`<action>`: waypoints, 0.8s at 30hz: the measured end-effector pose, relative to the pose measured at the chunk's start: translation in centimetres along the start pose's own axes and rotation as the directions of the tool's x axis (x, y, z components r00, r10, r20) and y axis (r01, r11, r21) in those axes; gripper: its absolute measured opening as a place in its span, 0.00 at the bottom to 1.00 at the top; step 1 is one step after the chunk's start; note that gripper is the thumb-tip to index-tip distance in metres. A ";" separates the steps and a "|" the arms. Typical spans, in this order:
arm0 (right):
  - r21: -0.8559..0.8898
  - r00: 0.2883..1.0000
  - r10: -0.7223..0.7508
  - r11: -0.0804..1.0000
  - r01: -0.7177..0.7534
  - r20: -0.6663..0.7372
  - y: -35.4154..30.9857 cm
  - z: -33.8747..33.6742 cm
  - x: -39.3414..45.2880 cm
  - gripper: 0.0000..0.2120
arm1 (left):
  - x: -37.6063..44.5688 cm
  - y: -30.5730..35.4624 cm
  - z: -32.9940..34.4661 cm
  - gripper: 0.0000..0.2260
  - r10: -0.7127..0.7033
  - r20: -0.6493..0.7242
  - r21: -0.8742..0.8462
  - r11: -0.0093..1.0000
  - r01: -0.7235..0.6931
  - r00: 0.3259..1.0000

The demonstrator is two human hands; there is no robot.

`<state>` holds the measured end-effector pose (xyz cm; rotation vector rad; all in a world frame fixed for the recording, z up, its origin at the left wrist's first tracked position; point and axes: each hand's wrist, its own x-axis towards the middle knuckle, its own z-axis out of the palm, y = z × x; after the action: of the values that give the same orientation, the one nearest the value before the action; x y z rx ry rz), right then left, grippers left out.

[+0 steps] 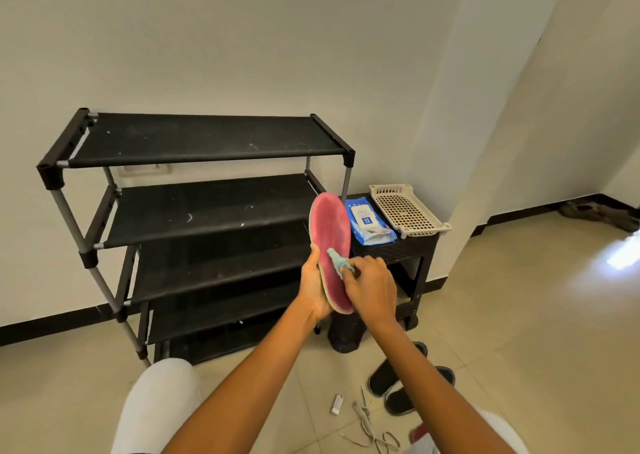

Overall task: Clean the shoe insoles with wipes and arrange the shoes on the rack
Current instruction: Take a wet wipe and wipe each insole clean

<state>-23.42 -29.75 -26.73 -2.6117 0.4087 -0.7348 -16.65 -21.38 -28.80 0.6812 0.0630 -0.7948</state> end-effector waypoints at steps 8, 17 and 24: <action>0.099 0.959 -0.280 0.957 0.274 0.053 -0.5 -0.2 -2.1 0.10 | -0.1 0.9 -1.1 0.29 0.001 0.014 -0.002 1.000 -0.001 1.000; 0.182 0.974 -0.215 0.963 0.199 0.069 -1.8 0.0 -1.7 0.07 | -1.4 0.7 -0.2 0.24 0.055 0.040 -0.023 0.998 -0.055 0.998; 0.242 1.000 0.011 0.970 -0.014 0.014 0.5 -1.1 1.5 0.07 | -2.3 -0.3 -0.4 0.20 0.005 0.072 0.097 0.995 -0.011 0.997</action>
<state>-22.91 -31.10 -25.43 -2.3812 0.3097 -0.7154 -18.44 -19.81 -28.55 0.7437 -0.0436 -0.8178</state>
